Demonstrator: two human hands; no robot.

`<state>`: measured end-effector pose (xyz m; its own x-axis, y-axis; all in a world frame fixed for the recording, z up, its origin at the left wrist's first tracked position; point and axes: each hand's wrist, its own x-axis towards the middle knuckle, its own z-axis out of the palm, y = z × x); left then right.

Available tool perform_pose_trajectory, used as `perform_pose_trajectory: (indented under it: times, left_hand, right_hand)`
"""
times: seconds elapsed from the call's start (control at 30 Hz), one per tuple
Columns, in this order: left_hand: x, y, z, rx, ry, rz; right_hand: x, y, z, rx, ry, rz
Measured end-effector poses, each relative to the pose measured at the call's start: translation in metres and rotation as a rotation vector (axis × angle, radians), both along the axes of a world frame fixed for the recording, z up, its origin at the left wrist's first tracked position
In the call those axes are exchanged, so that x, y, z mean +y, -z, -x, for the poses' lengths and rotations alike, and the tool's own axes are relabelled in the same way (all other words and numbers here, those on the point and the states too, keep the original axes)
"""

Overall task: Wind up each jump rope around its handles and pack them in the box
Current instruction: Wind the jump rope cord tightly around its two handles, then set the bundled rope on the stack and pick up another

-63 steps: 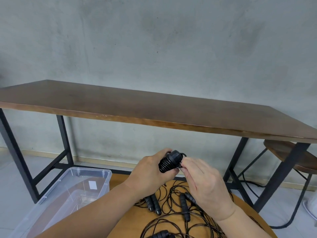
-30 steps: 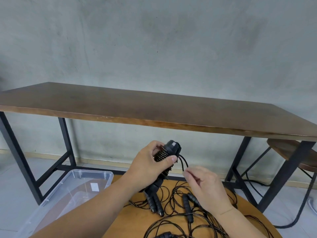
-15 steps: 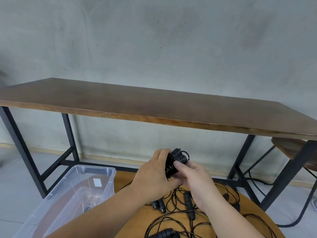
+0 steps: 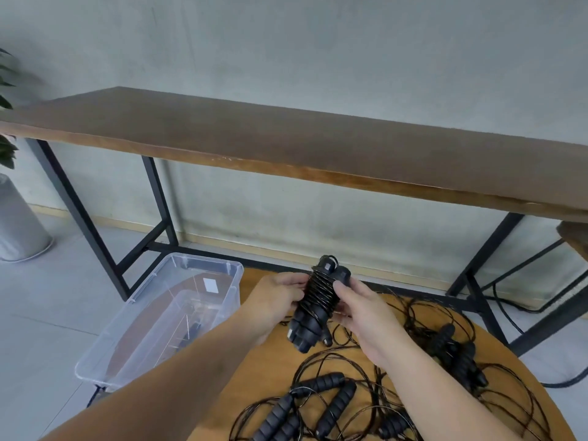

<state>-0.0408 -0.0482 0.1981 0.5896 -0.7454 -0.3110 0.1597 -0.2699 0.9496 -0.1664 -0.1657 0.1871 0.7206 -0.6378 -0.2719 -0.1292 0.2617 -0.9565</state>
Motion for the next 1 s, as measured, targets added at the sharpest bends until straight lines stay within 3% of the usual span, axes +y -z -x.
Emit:
perform_pose_trajectory:
  times: [0.23,0.4,0.83,1.0]
  left_hand:
    - [0.022,0.051,-0.023,0.034,-0.137,-0.064]
    - [0.025,0.118,-0.036,0.029,-0.205,-0.227]
    - [0.034,0.223,-0.051,-0.140,-0.231,-0.412]
    - [0.030,0.246,-0.065,-0.204,-0.108,-0.511]
  right_hand:
    - [0.007,0.072,-0.040,0.131,-0.029,-0.097]
    - [0.017,0.136,-0.065,0.234,-0.126,-0.123]
    - [0.032,0.259,-0.119,0.406,-0.231,-0.124]
    - [0.033,0.325,-0.130,0.461,-0.238,-0.082]
